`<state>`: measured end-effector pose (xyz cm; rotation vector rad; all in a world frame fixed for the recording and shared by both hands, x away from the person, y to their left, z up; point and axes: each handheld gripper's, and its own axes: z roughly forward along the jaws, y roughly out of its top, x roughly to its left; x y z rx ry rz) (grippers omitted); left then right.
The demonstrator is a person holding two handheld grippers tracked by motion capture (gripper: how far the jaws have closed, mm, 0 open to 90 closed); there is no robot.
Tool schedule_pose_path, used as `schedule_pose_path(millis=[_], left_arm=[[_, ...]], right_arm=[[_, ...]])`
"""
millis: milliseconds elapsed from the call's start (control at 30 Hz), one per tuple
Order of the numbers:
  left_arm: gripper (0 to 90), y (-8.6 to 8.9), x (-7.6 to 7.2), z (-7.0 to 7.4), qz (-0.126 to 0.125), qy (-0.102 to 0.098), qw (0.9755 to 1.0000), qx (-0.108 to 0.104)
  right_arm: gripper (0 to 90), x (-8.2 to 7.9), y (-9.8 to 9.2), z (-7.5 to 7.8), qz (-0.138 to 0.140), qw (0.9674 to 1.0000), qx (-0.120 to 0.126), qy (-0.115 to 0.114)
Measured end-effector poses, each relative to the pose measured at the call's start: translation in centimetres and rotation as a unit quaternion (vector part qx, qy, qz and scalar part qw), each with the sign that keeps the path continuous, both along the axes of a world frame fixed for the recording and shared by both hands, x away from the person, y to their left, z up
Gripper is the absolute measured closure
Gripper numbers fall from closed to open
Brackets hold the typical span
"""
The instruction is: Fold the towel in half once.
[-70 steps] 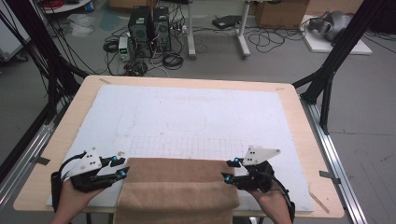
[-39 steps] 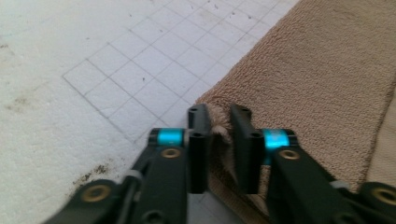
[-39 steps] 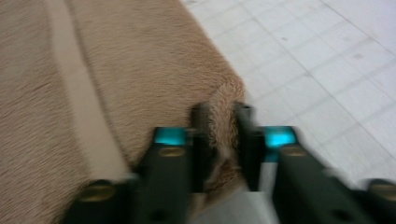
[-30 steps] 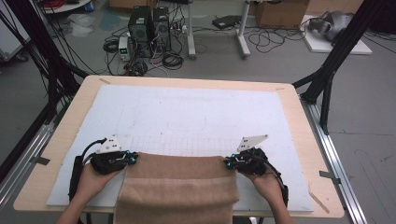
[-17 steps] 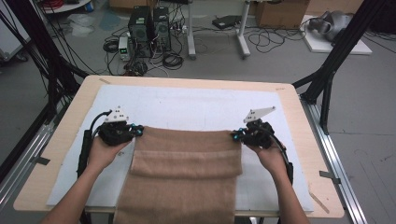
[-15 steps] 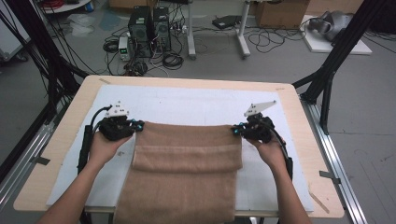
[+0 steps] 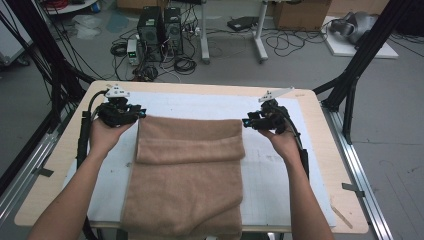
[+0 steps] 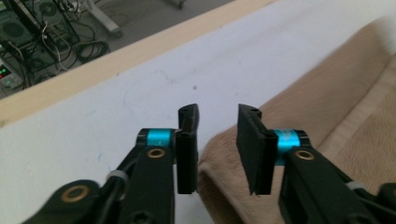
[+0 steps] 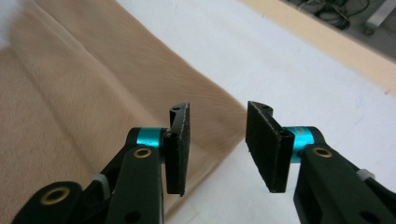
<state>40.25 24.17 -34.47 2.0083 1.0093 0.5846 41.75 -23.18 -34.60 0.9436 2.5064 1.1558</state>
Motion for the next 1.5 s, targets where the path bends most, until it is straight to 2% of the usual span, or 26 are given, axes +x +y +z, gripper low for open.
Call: schedule_pose_path(millis=[100, 133, 200, 267, 467, 500, 567, 633, 700, 767, 867, 933, 1000, 1100, 1233, 1500], left_arm=[[59.6, 0.8, -0.5, -1.5, -0.002, 0.016, 0.9999, 0.001], [59.5, 0.9, -0.8, -2.0, -0.008, 0.017, 0.9998, 0.001], [59.3, 0.9, -1.1, -3.0, -0.022, 0.032, 0.9993, 0.001], [59.2, 0.8, -1.6, -3.8, -0.036, 0.033, 0.9988, 0.003], [59.8, -0.1, -2.8, -6.6, -0.077, 0.057, 0.9954, 0.002], [60.5, -0.4, -2.9, -7.1, -0.081, 0.062, 0.9947, 0.008], [61.3, -0.8, -2.9, -7.9, -0.094, 0.082, 0.9919, 0.024], [61.3, -1.3, -3.0, -8.3, -0.100, 0.086, 0.9904, 0.040], [63.0, -1.7, -3.1, -8.3, -0.102, 0.081, 0.9901, 0.053], [68.2, -2.0, -3.3, -8.4, -0.106, 0.077, 0.9892, 0.066], [76.6, -2.4, -3.4, -8.3, -0.107, 0.071, 0.9885, 0.080], [83.2, -2.5, -3.5, -8.2, -0.109, 0.071, 0.9883, 0.079], [85.5, -2.5, -3.6, -8.1, -0.107, 0.068, 0.9885, 0.083], [86.4, -2.3, -3.9, -7.7, -0.102, 0.062, 0.9898, 0.078], [86.8, -1.7, -4.2, -6.9, -0.099, 0.049, 0.9922, 0.058], [87.1, -1.2, -5.5, -5.5, -0.105, 0.021, 0.9935, 0.039]], right_arm=[[57.6, -0.8, 0.3, -1.3, 0.010, 0.9999, 0.003, 0.000], [57.2, -1.1, 0.4, -1.7, 0.011, 0.9999, -0.001, 0.003], [56.9, -1.4, 0.7, -2.5, 0.015, 0.9998, -0.009, 0.003], [56.7, -1.6, 0.9, -3.1, 0.015, 0.9997, -0.013, 0.012], [56.0, -1.9, 1.6, -5.1, 0.018, 0.9993, -0.018, 0.026], [56.0, -1.9, 1.8, -5.5, 0.018, 0.9991, -0.022, 0.031], [56.0, -2.0, 2.4, -6.1, 0.021, 0.9983, -0.044, 0.031], [56.9, -2.0, 2.8, -6.7, 0.020, 0.9977, -0.053, 0.038], [58.8, -1.8, 3.0, -7.2, 0.015, 0.9968, -0.065, 0.044], [62.9, -1.7, 3.2, -7.9, 0.018, 0.9954, -0.071, 0.062], [72.2, -1.9, 3.2, -8.3, 0.022, 0.9965, -0.057, 0.056], [80.4, -2.1, 3.2, -8.1, 0.027, 0.9967, -0.056, 0.052], [82.7, -2.3, 3.3, -8.0, 0.032, 0.9967, -0.055, 0.051], [83.6, -2.5, 3.2, -7.7, 0.037, 0.9969, -0.050, 0.049], [83.9, -3.0, 3.1, -7.0, 0.046, 0.9974, -0.039, 0.039], [83.8, -4.6, 2.9, -5.4, 0.068, 0.9974, -0.014, 0.018]])
